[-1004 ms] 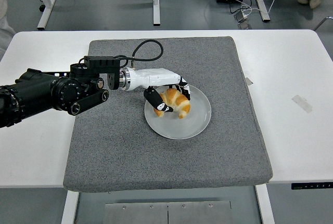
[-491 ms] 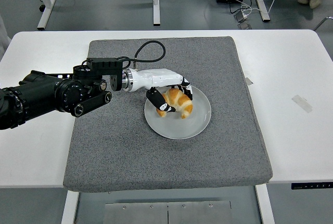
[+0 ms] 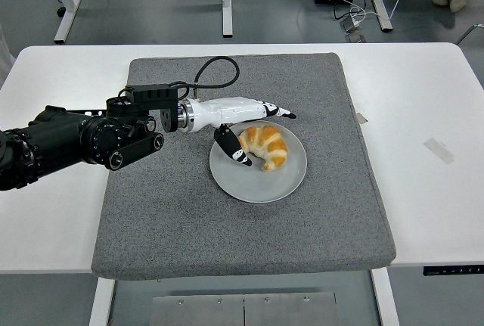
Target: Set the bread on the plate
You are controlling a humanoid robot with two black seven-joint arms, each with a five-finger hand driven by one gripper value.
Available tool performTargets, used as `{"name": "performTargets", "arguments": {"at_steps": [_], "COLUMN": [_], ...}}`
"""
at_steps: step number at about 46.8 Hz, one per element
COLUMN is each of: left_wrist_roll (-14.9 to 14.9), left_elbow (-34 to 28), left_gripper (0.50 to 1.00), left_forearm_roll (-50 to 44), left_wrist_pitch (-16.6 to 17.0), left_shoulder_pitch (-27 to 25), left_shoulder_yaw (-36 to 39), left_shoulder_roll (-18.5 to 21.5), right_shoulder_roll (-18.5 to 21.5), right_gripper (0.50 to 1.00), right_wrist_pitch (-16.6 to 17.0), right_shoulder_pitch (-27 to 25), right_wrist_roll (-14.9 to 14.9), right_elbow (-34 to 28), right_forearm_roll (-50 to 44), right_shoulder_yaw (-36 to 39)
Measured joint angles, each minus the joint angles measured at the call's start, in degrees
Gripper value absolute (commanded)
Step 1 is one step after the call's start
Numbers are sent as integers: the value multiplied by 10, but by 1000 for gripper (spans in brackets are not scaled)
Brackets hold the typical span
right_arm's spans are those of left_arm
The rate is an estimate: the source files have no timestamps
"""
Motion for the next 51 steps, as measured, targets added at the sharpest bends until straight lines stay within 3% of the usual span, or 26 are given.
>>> {"name": "performTargets", "arguments": {"at_steps": [18, 32, 51], "left_wrist_roll": [3, 32, 37], "left_elbow": [3, 21, 23], "left_gripper": [977, 978, 978], "left_forearm_roll": [-76, -179, -198], "left_wrist_pitch": [0, -1, -5], "left_shoulder_pitch": [-7, -7, -8], "left_shoulder_yaw": [-28, -69, -141], "left_shoulder_roll": [-14, -11, 31], "right_shoulder_roll": [0, 0, 0], "right_gripper": [1000, 1000, 1000], "right_wrist_pitch": [1, 1, 0], "right_shoulder_pitch": [-3, -2, 16], "right_wrist_roll": [0, 0, 0], "right_elbow": [0, 4, 2], "right_forearm_roll": [0, 0, 0], "right_shoulder_yaw": [0, 2, 7]}}
